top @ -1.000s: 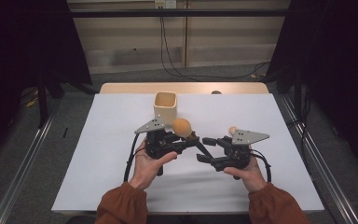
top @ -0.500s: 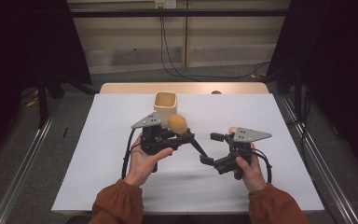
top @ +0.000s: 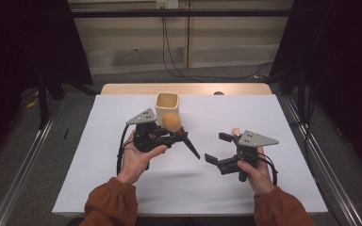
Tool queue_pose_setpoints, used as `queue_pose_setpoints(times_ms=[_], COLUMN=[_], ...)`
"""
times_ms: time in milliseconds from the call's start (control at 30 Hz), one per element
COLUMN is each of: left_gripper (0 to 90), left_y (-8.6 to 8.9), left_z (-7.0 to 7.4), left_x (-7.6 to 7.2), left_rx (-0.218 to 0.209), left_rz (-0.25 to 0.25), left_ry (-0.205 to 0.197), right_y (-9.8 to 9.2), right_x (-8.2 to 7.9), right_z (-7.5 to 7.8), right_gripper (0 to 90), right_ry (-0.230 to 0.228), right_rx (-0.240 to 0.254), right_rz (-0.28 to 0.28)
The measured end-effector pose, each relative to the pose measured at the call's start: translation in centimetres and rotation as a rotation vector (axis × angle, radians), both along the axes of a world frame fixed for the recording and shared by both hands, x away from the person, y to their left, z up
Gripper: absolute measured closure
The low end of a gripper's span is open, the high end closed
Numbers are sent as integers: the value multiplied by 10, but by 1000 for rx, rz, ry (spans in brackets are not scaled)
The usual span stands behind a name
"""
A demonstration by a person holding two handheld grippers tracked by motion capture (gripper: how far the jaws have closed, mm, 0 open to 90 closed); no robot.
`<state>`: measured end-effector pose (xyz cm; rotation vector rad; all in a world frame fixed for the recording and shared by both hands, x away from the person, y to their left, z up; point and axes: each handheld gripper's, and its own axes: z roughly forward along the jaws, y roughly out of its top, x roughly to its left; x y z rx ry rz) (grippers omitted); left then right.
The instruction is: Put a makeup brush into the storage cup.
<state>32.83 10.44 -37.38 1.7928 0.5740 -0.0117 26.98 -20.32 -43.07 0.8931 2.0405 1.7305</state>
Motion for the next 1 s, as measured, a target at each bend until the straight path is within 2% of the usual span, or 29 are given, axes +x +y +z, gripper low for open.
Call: queue_pose_setpoints(times_ms=[100, 200, 367, 500, 633, 733, 900, 1000], left_gripper=[661, 661, 661, 661, 661, 661, 661, 661], left_y=[4, 9, 15, 21, 28, 33, 44, 49], left_z=[3, 5, 3, 5, 8, 12, 20, 24], left_x=[2, 4, 5, 7, 11, 14, 20, 23], left_rx=[15, 25, 42, 51, 76, 89, 119, 120], left_rz=[6, 18, 38, 53, 71, 79, 110, 125], left_ry=[-2, -4, -6, -3, 4, 2, -1, -4], right_y=[-4, -9, -18, -28, -39, -46, -55, -60], right_x=[-3, -6, -10, -15, -23, -27, -36, -40], right_z=[-1, -1, -4, -8, -13, -17, -21, -22], right_gripper=[0, 0, 0, 0, 0, 0, 0, 0], right_ry=[-8, -37, -21, -28, -43, -44, -35, -34], right_rx=[-8, -8, 3, -21, -15, -38, -39, -43], right_rz=[-27, -64, -96, -163, -231, -264, -290, -293])
